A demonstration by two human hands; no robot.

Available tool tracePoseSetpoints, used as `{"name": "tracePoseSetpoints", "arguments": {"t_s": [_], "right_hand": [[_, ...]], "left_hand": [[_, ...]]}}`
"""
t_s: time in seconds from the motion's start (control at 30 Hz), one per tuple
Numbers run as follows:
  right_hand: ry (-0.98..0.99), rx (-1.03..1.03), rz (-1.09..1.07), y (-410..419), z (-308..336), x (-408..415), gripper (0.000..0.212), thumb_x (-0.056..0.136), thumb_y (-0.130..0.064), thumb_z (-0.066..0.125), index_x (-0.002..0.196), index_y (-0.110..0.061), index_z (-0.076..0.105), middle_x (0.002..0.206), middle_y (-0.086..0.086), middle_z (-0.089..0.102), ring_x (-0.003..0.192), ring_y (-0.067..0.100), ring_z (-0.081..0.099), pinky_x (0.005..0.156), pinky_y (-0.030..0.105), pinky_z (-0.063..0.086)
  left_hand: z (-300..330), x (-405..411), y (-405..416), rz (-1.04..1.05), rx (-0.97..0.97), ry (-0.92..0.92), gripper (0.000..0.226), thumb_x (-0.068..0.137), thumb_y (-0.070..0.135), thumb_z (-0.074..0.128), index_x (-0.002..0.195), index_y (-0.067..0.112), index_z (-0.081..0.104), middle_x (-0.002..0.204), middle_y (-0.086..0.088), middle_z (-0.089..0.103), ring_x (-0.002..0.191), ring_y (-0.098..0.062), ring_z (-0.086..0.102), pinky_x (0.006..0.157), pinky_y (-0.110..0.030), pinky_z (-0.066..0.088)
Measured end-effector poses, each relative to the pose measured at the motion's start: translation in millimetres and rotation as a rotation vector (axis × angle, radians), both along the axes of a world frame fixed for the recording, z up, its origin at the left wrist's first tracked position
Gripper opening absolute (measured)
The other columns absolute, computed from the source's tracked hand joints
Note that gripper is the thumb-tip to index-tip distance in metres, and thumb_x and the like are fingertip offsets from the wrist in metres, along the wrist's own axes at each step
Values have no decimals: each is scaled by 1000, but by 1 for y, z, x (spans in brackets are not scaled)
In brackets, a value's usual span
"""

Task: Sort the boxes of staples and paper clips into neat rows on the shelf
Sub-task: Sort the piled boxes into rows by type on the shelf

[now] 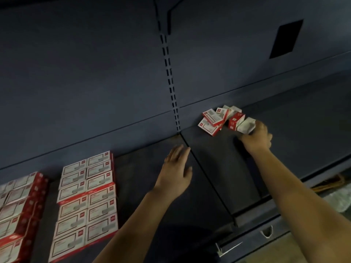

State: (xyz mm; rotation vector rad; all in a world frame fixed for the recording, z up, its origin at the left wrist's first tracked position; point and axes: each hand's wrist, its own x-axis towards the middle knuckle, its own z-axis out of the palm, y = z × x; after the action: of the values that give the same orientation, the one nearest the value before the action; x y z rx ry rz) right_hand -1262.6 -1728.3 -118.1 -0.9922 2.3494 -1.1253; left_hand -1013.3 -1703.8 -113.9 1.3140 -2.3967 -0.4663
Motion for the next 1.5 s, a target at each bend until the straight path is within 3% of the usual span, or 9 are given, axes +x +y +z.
{"name": "tracePoseSetpoints", "arguments": {"t_s": [0.2,0.37,0.67,0.83,0.93,1.07,1.27,1.4,1.5], "right_hand": [[110,104,48,-30,-5,-18,60,73,-21,70,124,-14,40,132,5,45,117,35,38,90,43,35],[212,78,65,-32,-17,-23,74,74,-30,71,135,-12,35,139,8,41,122,35,38,96,45,33],[81,-30,169,16,-15,8,81,56,-22,85,125,-12,44,123,7,48,114,28,47,94,47,40],[-150,-189,412,62,-4,58,94,56,-8,86,135,-19,36,116,-6,42,107,11,44,88,21,36],[-220,-263,643,80,9,92,95,54,-2,86,127,-30,32,111,-12,46,96,-4,48,76,1,35],[-294,-250,912,88,20,124,93,56,-2,85,126,-39,35,116,-17,49,104,-9,48,79,4,40],[-337,-208,1123,85,28,153,88,57,-18,82,130,-43,38,122,-25,51,111,2,51,90,13,41],[-419,-264,1035,81,22,184,78,55,-29,81,125,-38,47,115,-18,56,95,13,57,84,30,50],[-400,-362,911,83,13,219,50,67,-7,80,107,-27,58,98,-8,65,88,16,62,77,30,52]], "left_hand": [[5,-3,-1,17,17,61,56,95,19,49,145,15,27,153,-5,22,142,-16,14,115,-29,17],[4,5,-2,84,90,49,56,96,21,48,146,19,24,154,-1,18,142,-13,12,114,-25,15],[0,13,2,106,96,93,53,95,21,49,145,21,29,152,2,25,139,-10,19,108,-15,16],[6,25,16,170,185,389,38,94,19,53,131,26,49,126,11,53,114,4,47,92,-4,33],[19,27,22,236,364,650,24,94,19,52,116,15,61,96,1,67,85,-1,64,78,-17,51],[40,38,32,211,683,864,30,93,27,50,107,5,64,86,-10,69,77,-17,67,67,-29,56],[43,82,42,249,752,985,13,87,2,56,96,0,66,80,-13,68,72,-20,65,67,-32,54],[41,113,47,407,720,1185,8,88,-1,53,93,1,59,75,-12,68,69,-21,67,67,-35,56],[38,140,50,516,657,1338,4,88,-2,54,91,0,56,75,-12,69,68,-20,68,66,-34,57]]}}
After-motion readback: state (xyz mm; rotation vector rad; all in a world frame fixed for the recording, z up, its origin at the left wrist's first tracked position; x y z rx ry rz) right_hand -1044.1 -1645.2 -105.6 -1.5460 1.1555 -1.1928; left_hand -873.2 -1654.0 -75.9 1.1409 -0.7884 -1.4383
